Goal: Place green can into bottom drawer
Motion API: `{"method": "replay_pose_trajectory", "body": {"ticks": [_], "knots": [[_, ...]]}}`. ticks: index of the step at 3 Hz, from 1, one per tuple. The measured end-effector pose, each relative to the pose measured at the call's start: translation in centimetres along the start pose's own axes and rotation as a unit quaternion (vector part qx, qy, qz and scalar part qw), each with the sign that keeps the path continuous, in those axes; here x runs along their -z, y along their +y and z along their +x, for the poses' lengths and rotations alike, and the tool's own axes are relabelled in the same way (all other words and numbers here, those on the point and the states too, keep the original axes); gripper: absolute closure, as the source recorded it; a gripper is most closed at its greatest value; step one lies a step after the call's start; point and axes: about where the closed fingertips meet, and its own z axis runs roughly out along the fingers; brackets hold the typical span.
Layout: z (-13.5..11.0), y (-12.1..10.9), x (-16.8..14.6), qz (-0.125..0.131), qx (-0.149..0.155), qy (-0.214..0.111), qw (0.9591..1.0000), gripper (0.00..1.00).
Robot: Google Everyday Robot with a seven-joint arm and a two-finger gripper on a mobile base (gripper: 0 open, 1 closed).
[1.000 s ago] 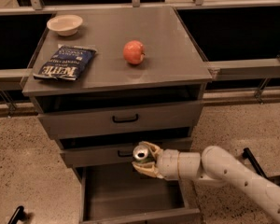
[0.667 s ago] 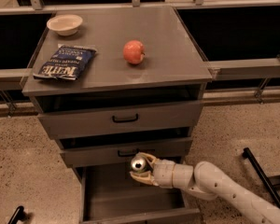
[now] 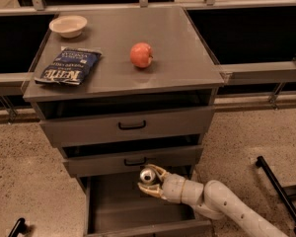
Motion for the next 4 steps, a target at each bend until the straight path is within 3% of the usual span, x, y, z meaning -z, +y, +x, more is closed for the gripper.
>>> {"method": "replay_pose_trajectory", "body": {"ticks": [1, 2, 3, 4], "knots": [[2.8, -0.8, -0.9, 0.0, -0.007, 0.033, 0.9994, 1.0], [9.0, -0.7, -2.2, -0.01, -0.008, 0.067, 0.9977, 1.0], [15.5, 0.2, -3.0, -0.015, -0.019, 0.077, 0.9967, 1.0], [19.5, 1.1, -3.5, -0.025, -0.021, 0.075, 0.9967, 1.0]]}}
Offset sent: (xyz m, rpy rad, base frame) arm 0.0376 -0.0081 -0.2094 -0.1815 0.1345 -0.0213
